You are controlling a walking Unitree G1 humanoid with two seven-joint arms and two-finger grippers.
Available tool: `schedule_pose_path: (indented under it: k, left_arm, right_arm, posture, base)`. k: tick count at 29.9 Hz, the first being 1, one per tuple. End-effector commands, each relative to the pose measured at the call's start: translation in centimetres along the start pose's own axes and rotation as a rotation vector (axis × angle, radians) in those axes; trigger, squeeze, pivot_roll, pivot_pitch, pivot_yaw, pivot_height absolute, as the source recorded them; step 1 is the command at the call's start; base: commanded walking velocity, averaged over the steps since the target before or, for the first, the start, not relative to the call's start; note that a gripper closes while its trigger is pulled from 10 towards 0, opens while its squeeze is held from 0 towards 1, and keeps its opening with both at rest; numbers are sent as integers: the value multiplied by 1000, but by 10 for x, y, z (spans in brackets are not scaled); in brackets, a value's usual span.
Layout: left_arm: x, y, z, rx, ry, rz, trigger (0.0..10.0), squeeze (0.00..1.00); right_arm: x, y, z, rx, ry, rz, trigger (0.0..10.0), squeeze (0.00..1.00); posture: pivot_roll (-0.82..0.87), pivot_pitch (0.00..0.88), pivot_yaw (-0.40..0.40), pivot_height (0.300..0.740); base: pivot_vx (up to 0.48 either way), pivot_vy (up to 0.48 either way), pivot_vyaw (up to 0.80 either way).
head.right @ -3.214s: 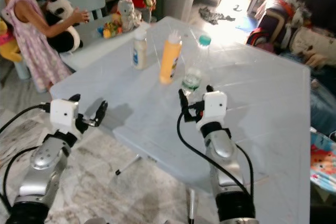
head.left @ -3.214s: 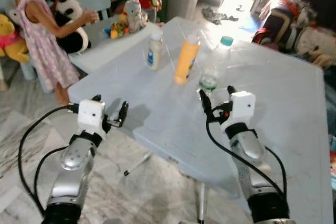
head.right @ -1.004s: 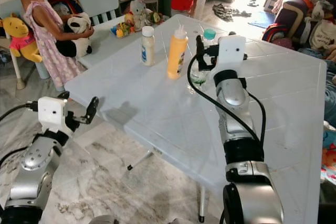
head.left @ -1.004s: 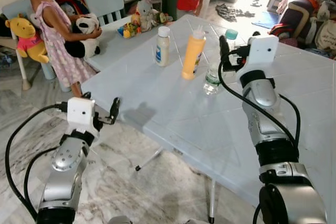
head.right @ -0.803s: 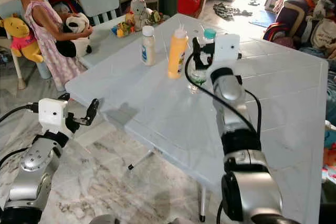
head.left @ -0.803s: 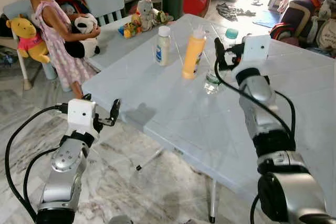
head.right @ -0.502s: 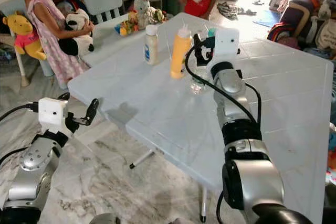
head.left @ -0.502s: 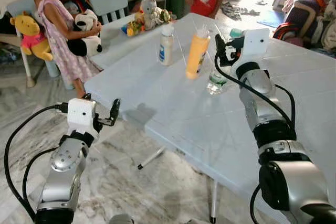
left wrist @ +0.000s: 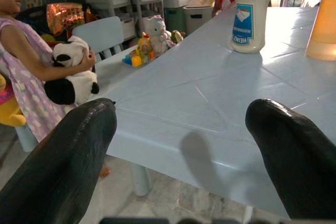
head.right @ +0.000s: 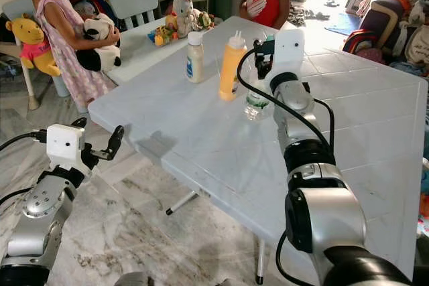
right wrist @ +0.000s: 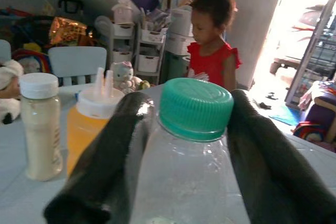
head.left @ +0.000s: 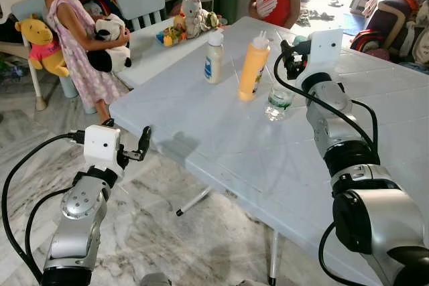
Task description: Restocking fridge
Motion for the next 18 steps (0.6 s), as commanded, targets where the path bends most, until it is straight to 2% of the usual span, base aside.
schedule_pose_path:
  k: [1,11,18]
  left_arm:
    - [-1,3,1,-5,-6,9,10000,0]
    - [-4,1,3,4,-11,2,10000,0]
    - [-7,-3,4,17,-13,-2,10000,0]
  right_arm:
    - [-7,7,3,-11,-32,-10,0,0]
    - [-10,-2,-5,-16,-73,4,0,0]
    - [4,-1,-15,-65,-46,7,0,0]
  posture:
    - [134,0,-37,740]
    - [125,0,-35,740]
    - [119,0,-35,740]
  base:
    - [0,0,0]
    - [0,0,0]
    - [0,0,0]
Point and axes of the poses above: a point about 5 cm out from each wrist's last joint towards the gripper, its own z axis pointing out of the wrist towards the gripper, its own y axis along the axis of the wrist's last joint, x = y × z, the point moved 2 cm from there along z, pointing out of the wrist towards the gripper, and after that the axes turned 2 degrees about z, right-handed, at the moved point
